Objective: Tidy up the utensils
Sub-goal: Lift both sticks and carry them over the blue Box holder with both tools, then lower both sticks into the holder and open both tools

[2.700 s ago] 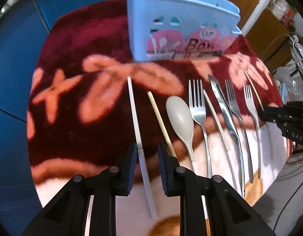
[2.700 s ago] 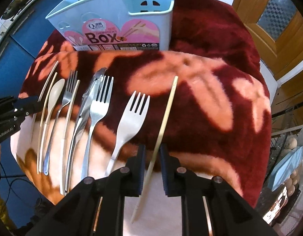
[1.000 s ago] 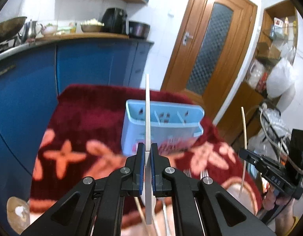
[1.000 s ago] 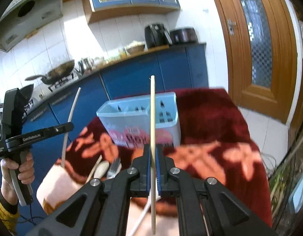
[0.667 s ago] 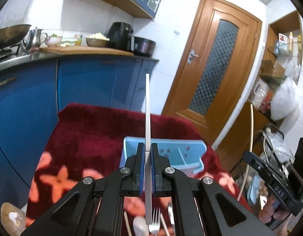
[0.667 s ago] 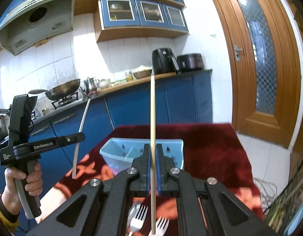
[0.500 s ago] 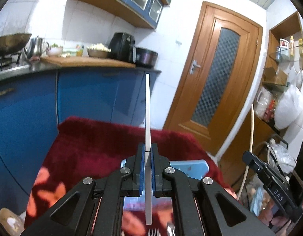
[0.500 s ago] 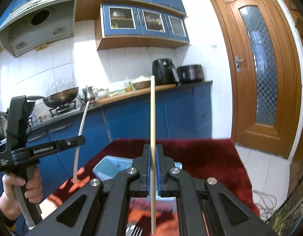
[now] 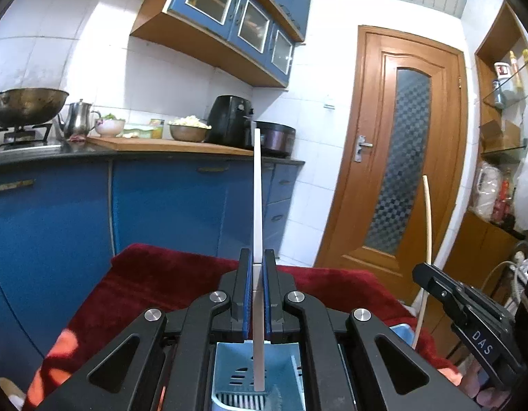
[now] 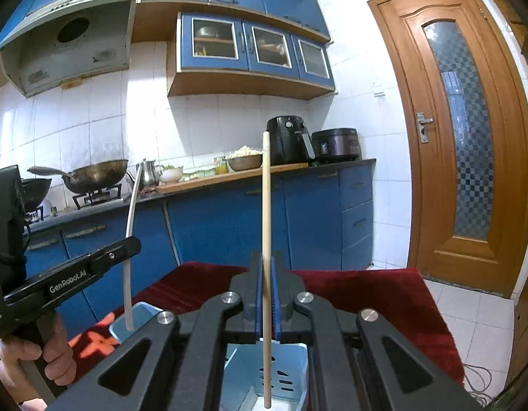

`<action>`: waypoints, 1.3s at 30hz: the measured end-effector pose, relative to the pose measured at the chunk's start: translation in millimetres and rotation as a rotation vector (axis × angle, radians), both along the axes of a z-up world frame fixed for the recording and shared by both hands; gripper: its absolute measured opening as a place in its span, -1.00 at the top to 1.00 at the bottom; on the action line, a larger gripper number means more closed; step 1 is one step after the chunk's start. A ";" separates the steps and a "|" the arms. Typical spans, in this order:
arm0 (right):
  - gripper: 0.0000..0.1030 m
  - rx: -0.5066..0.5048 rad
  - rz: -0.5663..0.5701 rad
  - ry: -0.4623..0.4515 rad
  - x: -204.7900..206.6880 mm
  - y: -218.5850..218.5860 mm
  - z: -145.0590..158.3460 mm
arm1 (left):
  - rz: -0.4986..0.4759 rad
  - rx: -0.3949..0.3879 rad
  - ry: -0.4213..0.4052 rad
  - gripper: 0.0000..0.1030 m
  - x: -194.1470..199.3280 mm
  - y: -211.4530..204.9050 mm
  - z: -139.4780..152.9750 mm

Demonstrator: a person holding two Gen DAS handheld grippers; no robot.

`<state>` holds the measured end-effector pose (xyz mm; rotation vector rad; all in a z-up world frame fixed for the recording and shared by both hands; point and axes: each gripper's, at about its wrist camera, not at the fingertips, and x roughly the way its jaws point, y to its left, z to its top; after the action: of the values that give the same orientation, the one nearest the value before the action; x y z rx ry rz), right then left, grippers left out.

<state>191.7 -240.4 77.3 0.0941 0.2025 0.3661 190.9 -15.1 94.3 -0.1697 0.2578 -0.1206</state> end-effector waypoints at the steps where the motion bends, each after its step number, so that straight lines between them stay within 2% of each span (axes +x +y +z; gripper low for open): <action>1: 0.89 -0.005 0.002 0.001 2.2 0.7 -2.9 | 0.004 0.000 0.002 0.89 0.9 0.0 -3.4; 13: 0.88 -0.033 0.015 0.051 5.5 2.0 -25.4 | -0.027 0.044 0.026 0.89 0.8 -0.1 -34.2; 25: 0.88 -0.072 0.009 0.096 -5.0 2.6 -32.7 | -0.084 0.077 0.047 0.89 -6.5 -4.4 -40.9; 27: 0.88 -0.072 0.011 0.106 -6.9 2.1 -33.6 | -0.100 0.079 0.049 0.81 -8.4 -6.3 -40.4; 30: 0.81 -0.077 0.016 0.124 -9.8 2.4 -34.6 | -0.112 0.076 0.056 0.55 -11.4 -7.8 -39.9; 32: 0.56 -0.079 0.012 0.121 -12.8 2.5 -33.8 | -0.113 0.071 0.060 0.39 -13.6 -8.3 -39.6; 34: 0.49 -0.068 0.013 0.120 -15.7 1.3 -32.3 | -0.123 0.066 0.066 0.38 -16.4 -8.6 -38.6; 39: 0.49 -0.053 0.007 0.135 -26.6 1.3 -25.4 | -0.132 0.097 0.081 0.36 -25.7 -9.1 -32.8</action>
<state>165.1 -239.2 51.9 0.0655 0.3457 0.3612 165.2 -24.2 61.6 -0.0609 0.3548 -0.2319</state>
